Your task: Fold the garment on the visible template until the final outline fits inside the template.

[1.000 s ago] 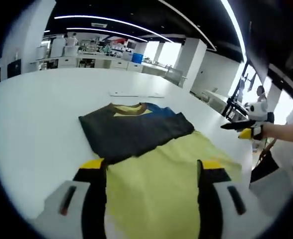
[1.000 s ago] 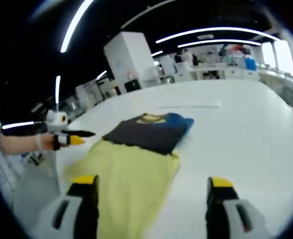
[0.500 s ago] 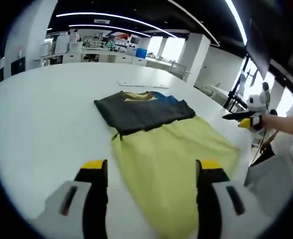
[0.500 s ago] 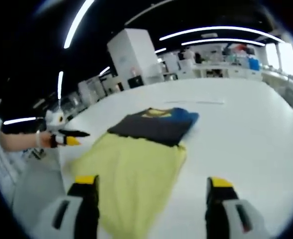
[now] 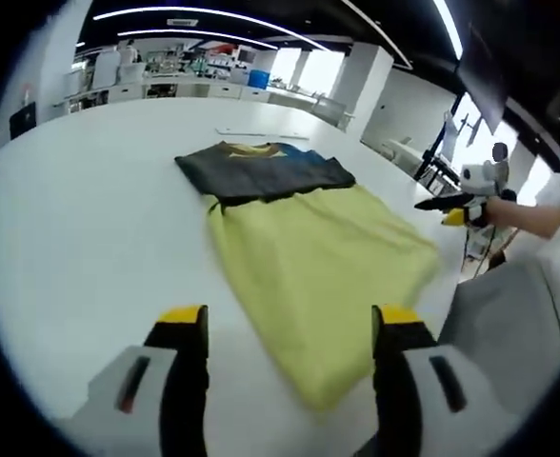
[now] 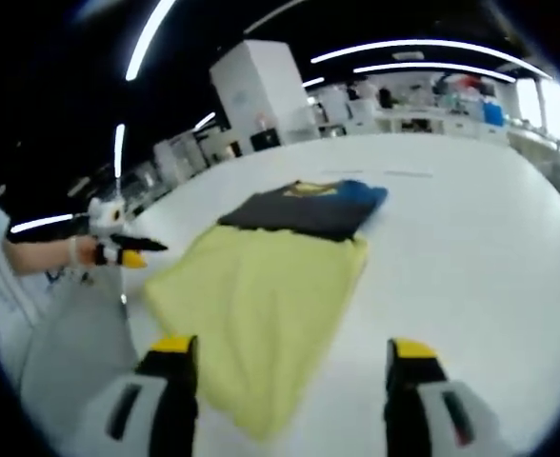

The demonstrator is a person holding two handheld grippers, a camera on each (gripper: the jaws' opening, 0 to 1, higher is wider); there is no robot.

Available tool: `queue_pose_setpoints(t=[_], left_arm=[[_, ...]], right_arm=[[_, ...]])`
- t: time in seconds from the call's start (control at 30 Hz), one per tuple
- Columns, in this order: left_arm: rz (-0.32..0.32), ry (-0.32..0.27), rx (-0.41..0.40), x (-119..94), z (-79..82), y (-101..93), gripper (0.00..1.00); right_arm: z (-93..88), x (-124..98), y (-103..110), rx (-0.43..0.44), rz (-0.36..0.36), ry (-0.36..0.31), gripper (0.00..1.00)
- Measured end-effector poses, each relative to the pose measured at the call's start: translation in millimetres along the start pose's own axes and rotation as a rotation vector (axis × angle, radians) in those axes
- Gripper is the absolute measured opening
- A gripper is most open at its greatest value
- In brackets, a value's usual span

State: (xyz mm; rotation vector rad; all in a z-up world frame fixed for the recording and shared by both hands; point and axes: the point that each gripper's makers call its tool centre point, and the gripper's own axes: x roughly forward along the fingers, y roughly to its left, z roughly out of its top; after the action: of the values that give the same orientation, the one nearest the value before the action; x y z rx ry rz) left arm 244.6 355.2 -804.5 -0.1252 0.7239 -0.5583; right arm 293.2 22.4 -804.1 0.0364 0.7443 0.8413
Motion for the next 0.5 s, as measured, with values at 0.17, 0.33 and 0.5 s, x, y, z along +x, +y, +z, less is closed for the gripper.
queue_pose_setpoints(t=[0.17,0.33,0.5], left_arm=[[-0.025,0.049,-0.001,-8.6,-14.9,-4.0,0.62],[-0.042,0.094,-0.006,-17.1,-31.3,-3.2,0.55],[-0.057,0.135,-0.032,-21.7,-45.1,-2.6,0.49]], right_arm=[[-13.3,-5.1,2.7,0.003,0.022,0.035,0.68],[-28.0,-9.9,8.7,0.013,0.045,0.077,0.56],[-40.9,-11.4,12.7,0.029,0.072,0.112,0.46]])
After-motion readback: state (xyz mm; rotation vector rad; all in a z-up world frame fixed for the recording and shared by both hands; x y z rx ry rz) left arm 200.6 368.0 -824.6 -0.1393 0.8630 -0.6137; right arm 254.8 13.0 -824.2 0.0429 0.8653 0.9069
